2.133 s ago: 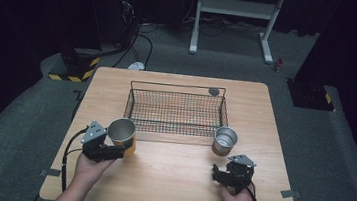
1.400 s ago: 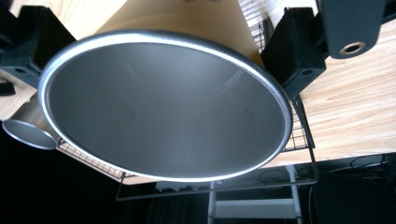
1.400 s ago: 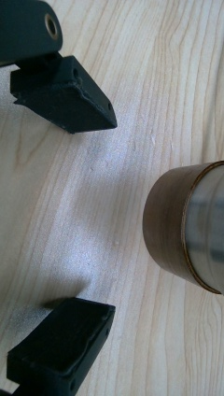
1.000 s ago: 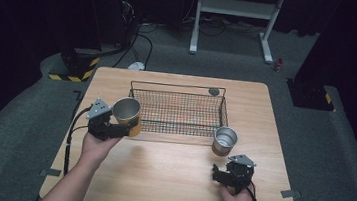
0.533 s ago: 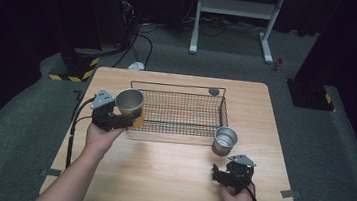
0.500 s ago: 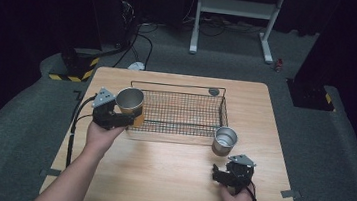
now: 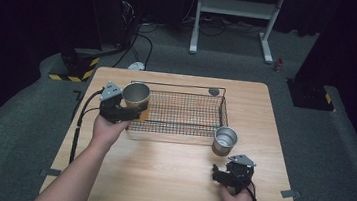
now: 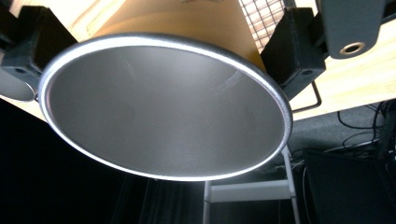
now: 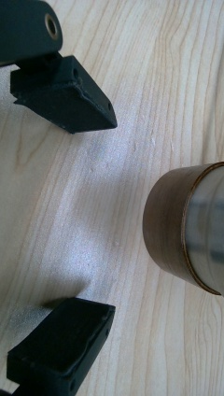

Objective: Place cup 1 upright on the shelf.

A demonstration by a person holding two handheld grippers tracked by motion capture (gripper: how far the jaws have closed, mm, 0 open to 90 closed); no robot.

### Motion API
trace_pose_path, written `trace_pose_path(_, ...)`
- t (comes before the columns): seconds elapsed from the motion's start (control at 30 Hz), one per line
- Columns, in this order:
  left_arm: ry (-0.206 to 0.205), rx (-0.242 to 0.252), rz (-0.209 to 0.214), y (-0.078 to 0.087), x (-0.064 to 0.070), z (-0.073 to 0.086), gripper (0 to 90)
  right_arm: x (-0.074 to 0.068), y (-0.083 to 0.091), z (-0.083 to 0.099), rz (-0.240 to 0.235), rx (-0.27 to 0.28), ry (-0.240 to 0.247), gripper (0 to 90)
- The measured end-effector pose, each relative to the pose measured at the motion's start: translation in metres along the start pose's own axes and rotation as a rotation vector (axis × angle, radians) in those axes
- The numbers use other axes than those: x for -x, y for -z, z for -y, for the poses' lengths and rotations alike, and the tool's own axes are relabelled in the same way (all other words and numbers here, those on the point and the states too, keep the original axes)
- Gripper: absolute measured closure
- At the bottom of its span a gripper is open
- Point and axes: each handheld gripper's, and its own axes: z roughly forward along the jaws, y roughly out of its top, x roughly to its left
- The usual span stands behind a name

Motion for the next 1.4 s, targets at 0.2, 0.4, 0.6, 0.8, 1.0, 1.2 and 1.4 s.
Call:
trace_pose_path(0.2,0.0,-0.009,-0.004,-0.011,0.001,-0.004,14.6,0.0,0.0,0.0,0.0,0.0,0.0,10.0)
trace_pose_path(0.4,-0.007,-0.005,-0.012,-0.02,0.001,-0.011,14.6,0.0,0.0,0.0,0.0,0.0,0.0,9.9)
trace_pose_path(0.6,-0.022,-0.024,-0.026,-0.031,-0.001,-0.013,14.6,0.0,0.0,0.0,0.0,0.0,0.0,10.0)
trace_pose_path(0.8,0.003,-0.037,-0.037,-0.043,-0.006,-0.01,14.6,0.0,0.0,0.0,0.0,0.0,0.0,10.0)
trace_pose_path(1.0,0.017,-0.057,-0.053,-0.053,-0.009,-0.006,14.6,0.0,0.0,0.0,0.001,0.001,0.0,10.0)
trace_pose_path(1.2,0.042,-0.077,-0.061,-0.062,-0.014,-0.002,14.6,0.0,0.0,0.0,0.002,0.001,0.0,10.0)
trace_pose_path(1.4,0.04,-0.118,-0.084,-0.074,-0.017,0.0,14.6,0.0,0.0,0.0,0.002,0.001,0.0,10.0)
